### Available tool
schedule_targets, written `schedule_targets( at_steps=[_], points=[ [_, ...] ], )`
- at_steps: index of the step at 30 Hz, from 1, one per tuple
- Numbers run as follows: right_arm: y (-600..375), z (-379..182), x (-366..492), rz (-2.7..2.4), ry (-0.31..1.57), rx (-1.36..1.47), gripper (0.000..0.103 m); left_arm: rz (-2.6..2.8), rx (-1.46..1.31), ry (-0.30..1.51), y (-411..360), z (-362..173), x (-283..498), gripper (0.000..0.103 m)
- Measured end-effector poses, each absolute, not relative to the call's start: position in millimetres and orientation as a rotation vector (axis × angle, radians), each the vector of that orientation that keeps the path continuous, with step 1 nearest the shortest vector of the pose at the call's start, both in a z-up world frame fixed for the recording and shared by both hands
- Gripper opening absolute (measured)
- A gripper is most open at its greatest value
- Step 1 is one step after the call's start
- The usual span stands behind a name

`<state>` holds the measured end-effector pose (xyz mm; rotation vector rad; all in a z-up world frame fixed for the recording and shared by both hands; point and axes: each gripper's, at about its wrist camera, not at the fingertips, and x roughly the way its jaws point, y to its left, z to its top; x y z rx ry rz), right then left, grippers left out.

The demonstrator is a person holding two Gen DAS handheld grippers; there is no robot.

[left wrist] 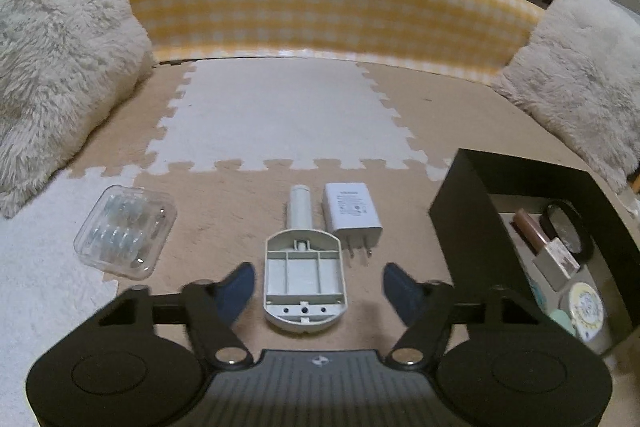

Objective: Organize rigid objects
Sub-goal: 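Move the left gripper to the white plastic holder and grasp it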

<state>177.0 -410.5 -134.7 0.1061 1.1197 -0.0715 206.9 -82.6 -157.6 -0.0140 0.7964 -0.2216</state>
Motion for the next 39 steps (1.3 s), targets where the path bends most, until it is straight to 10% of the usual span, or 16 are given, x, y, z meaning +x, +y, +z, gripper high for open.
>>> schedule_targets(
  at_steps=[4,39],
  points=[
    [-410,-135,177,-0.072,1.123,0.103,0.004,-0.211,0.02,0.809,-83,-163,210,0.048],
    [-411,-135,178,-0.07,1.124,0.109,0.004,-0.192,0.026,0.968,-88,-160,191,0.048]
  ],
)
